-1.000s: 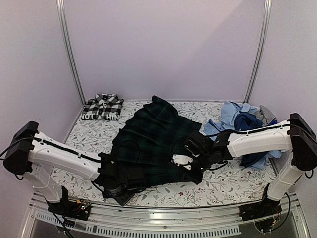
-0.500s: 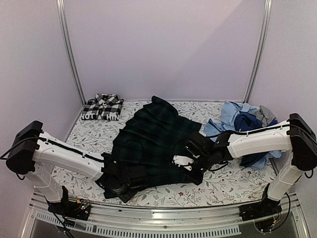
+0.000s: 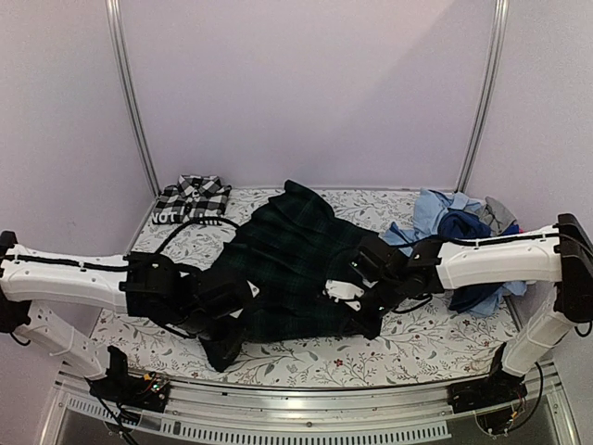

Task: Fold and stack the mixed laundry pile
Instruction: Pick up the flattened skirt from the center of the board, then fold the flattened skirt at the center of the board.

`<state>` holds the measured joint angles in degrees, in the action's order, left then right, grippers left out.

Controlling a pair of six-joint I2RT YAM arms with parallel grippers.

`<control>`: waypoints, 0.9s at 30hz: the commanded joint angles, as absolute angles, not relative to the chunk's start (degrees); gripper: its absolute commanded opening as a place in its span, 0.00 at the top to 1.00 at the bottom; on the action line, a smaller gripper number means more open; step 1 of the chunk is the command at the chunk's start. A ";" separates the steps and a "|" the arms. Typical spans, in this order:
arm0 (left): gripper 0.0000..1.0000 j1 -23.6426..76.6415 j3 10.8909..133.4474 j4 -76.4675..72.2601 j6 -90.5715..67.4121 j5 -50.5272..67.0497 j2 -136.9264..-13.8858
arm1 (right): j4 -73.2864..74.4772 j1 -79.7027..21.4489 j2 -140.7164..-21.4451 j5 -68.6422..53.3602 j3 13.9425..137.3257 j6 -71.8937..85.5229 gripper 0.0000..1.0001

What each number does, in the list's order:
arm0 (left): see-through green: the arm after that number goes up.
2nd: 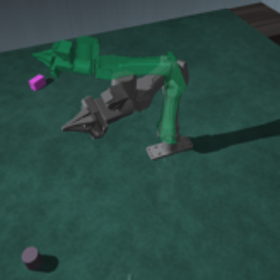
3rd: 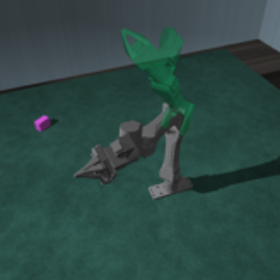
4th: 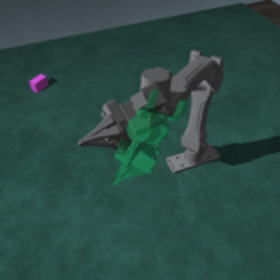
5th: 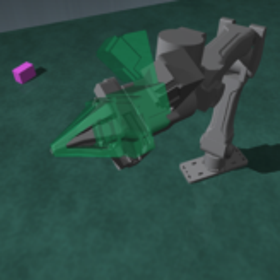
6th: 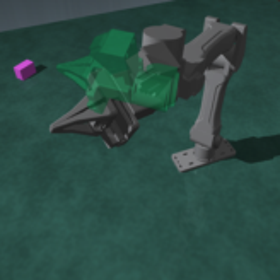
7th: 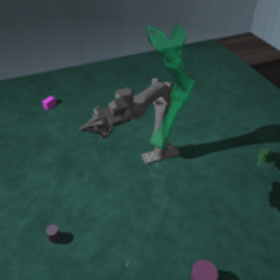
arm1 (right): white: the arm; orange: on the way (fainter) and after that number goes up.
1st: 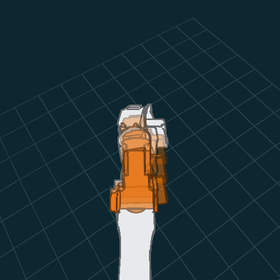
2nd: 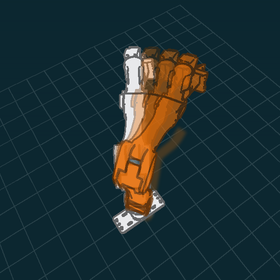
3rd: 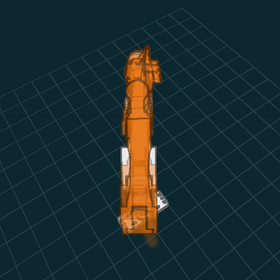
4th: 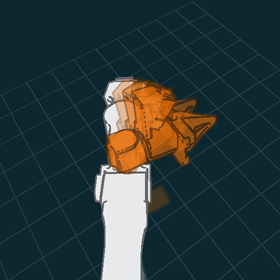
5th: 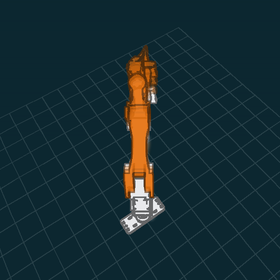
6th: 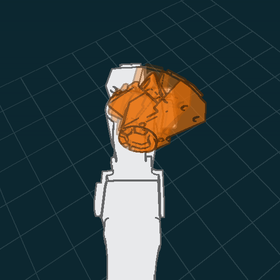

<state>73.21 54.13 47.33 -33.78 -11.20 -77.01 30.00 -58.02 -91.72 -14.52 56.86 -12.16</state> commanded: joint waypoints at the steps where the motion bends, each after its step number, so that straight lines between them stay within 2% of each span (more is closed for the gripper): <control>1: 1.00 73.25 56.84 54.12 -38.56 -8.75 -70.73 | 31.72 -58.10 -86.61 -17.38 60.69 -11.36 1.00; 6: 1.00 72.69 60.05 55.80 -41.11 -12.64 -64.09 | 31.61 -56.99 -83.82 -18.22 62.17 -11.86 1.00; 10: 1.00 63.69 65.37 54.61 -34.51 -14.57 -66.03 | 30.26 -52.64 -82.56 -21.72 62.50 -10.73 1.00; 20: 1.00 41.33 84.95 38.94 -11.71 -12.17 -87.64 | 28.23 -41.75 -89.18 -24.28 70.28 -7.93 1.00; 27: 1.00 34.73 105.03 27.56 -1.13 -7.40 -108.19 | 27.34 -34.30 -99.80 -20.32 78.02 -4.50 1.00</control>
<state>37.06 95.46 37.85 -10.17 -10.17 -100.20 27.81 -37.76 -94.78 -22.83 74.87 -7.05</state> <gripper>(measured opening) 0.005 0.021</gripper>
